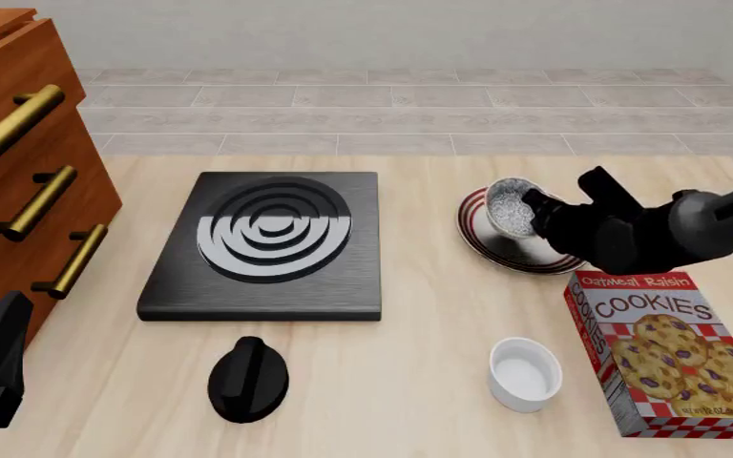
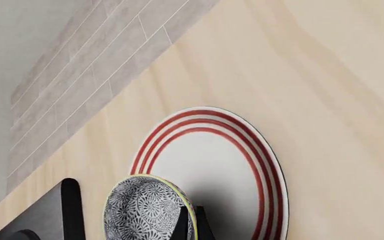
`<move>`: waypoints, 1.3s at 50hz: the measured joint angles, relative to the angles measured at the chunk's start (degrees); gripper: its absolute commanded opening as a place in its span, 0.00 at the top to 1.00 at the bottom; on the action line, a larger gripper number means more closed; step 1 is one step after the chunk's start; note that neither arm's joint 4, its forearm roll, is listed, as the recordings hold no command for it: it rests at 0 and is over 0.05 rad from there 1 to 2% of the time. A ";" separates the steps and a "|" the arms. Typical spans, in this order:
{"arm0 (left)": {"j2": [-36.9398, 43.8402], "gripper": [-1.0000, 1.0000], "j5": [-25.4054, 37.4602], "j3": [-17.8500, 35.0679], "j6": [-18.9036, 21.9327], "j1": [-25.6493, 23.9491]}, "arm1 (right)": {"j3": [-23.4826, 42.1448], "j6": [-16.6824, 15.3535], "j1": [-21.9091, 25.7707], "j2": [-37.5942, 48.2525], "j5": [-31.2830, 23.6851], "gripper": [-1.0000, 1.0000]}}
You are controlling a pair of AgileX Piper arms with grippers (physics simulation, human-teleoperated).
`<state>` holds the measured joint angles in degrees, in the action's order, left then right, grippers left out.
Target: Pick the akita bowl next to the ramekin and place it on the plate.
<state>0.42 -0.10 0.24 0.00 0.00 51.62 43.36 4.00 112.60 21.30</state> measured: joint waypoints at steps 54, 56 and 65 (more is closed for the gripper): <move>0.00 0.00 0.00 0.00 0.00 0.00 | -20.44 -2.44 11.71 -28.80 0.04 0.00; 0.00 0.00 0.00 0.00 0.00 0.00 | -21.04 -2.71 12.10 -30.14 -0.37 0.00; 0.00 0.00 0.00 0.00 0.00 0.00 | -22.97 -4.58 13.92 -35.23 -2.41 0.00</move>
<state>0.42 -0.10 0.24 0.00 0.00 28.66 38.78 17.92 77.37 18.89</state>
